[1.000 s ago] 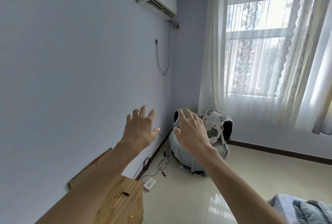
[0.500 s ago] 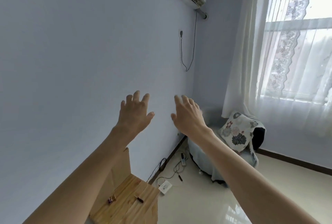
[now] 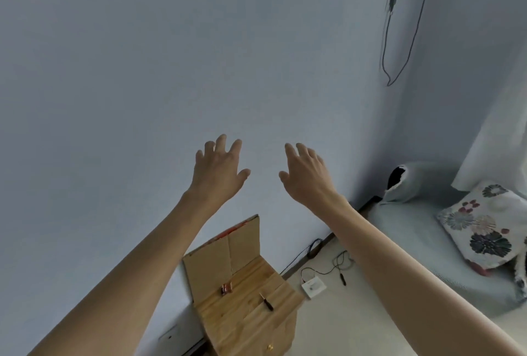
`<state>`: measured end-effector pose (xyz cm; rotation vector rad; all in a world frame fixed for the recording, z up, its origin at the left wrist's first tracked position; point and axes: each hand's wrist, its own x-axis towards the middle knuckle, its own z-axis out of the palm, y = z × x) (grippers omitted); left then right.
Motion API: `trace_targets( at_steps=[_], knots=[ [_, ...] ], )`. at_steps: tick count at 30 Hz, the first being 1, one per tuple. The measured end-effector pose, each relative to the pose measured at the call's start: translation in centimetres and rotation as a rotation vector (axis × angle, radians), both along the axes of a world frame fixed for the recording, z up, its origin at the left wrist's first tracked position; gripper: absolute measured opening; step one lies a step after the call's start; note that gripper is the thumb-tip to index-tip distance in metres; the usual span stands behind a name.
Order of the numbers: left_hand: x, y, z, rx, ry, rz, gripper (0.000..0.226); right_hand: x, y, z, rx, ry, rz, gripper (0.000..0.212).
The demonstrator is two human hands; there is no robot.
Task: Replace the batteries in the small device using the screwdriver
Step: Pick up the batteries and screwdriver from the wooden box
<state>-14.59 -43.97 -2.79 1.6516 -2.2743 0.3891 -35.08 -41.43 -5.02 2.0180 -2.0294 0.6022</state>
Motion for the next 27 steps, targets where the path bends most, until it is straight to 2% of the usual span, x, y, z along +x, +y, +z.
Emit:
trace_targets(
  at_steps=[6,13,21,27],
  knots=[
    [-3.4,-7.2,1.3,-0.033,-0.002,0.099,0.076,-3.6,-9.8,0.1,0.008,0.004,0.115,0.064],
    [-7.1,-13.7,0.9,-0.029,0.02,0.205,0.075,-7.4,-19.0,0.1,-0.006,-0.023,0.232,0.054],
    [-7.3,-17.7,-5.9,0.092,0.012,0.303,0.073,-7.6,-25.4,-6.3,0.113,-0.059,0.344,0.058],
    [-6.8,-19.9,-15.1,0.254,-0.062,0.302,0.069,-6.2,-28.4,-14.4,0.252,-0.082,0.384,0.059]
  ],
)
